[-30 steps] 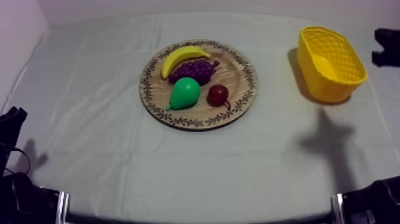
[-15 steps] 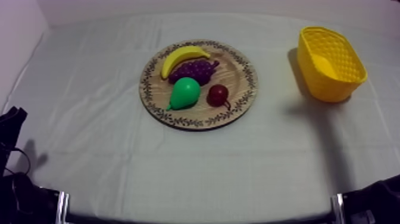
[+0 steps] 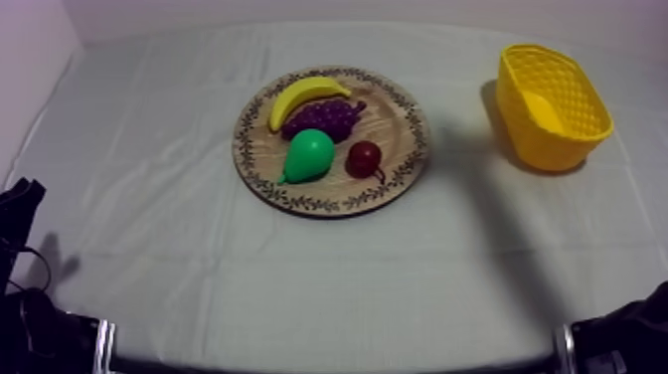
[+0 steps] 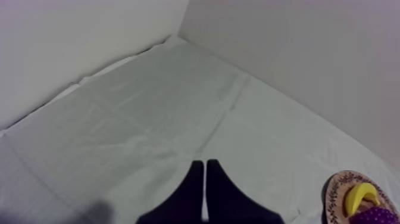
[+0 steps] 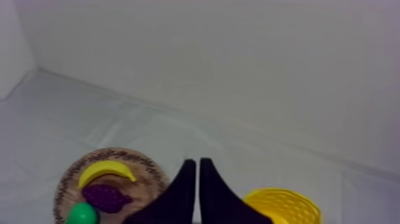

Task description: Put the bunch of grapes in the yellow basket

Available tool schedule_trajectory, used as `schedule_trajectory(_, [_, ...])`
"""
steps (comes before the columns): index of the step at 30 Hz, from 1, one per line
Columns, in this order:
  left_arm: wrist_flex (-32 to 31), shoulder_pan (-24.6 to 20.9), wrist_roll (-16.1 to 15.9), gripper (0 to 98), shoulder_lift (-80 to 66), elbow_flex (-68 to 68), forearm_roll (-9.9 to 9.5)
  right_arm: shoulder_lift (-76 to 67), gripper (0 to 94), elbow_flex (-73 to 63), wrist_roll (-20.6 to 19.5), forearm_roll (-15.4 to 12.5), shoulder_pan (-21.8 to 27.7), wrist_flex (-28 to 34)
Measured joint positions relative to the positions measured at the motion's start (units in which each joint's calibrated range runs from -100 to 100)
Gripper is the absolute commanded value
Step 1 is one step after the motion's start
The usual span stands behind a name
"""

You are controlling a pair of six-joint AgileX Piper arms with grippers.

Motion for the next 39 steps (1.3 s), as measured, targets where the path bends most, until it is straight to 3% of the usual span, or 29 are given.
schedule_trajectory(9, [0.0, 0.0, 0.0, 0.1, 0.0, 0.0, 0.0, 5.86, 0.4, -6.18, -1.44, 0.67, -6.54, 2.13])
schedule_trajectory(18, [0.0, 0.0, 0.0, 0.1, 0.0, 0.0, 0.0, 12.94, 0.4, -11.15, -3.7, 4.24, -11.66, 4.23])
schedule_trajectory(39, [0.0, 0.0, 0.0, 0.1, 0.0, 0.0, 0.0, 32.54, 0.4, -31.72, -4.56, 7.1, -16.43, 16.35])
